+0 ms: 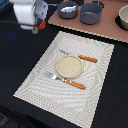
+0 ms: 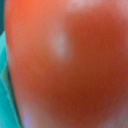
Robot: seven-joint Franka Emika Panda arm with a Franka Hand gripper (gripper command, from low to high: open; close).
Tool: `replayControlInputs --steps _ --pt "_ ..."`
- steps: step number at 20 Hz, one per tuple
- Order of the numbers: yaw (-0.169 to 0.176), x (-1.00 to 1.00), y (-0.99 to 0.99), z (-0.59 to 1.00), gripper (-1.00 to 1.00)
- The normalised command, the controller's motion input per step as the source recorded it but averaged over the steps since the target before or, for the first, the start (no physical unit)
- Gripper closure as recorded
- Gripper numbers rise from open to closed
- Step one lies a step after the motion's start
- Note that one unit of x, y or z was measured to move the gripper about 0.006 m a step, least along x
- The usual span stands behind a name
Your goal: Place the pan onto the stove and place the fish and sausage into the pan.
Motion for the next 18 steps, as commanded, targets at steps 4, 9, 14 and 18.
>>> replayControlInputs --steps 4,9,14,18 --pt "0.0 0.0 1.0 0.1 1.0" --pt "-0.015 0.0 1.0 0.01 1.0" --pt "-0.042 0.01 1.0 0.0 1.0" --pt "-0.085 0.01 0.98 -0.02 1.0"
